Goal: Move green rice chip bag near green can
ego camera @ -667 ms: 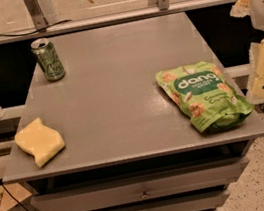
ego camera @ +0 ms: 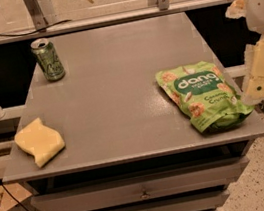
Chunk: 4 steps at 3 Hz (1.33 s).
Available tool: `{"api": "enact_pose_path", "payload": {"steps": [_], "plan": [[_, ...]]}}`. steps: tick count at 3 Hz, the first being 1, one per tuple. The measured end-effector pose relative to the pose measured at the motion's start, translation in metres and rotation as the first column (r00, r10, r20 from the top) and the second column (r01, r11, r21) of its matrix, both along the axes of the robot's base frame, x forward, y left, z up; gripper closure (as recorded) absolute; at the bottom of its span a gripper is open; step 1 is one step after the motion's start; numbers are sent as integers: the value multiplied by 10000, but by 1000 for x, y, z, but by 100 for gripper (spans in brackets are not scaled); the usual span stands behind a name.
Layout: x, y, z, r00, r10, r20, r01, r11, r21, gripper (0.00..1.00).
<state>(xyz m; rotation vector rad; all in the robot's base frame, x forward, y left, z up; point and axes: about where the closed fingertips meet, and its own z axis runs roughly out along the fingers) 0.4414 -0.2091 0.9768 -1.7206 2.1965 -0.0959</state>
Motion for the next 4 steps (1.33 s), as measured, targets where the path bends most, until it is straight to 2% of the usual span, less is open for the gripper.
{"api": "enact_pose_path", "payload": {"steps": [1, 2, 3, 4], "plan": [[10, 12, -14, 9990, 444, 22, -445, 9972, 605, 0], [27, 33, -35, 9965, 827, -104, -816, 9935, 791, 0], [45, 43, -67, 9973, 639, -350, -621, 9968, 513, 0], [57, 30, -98, 9967, 21, -806, -23, 10000, -24, 0]]}}
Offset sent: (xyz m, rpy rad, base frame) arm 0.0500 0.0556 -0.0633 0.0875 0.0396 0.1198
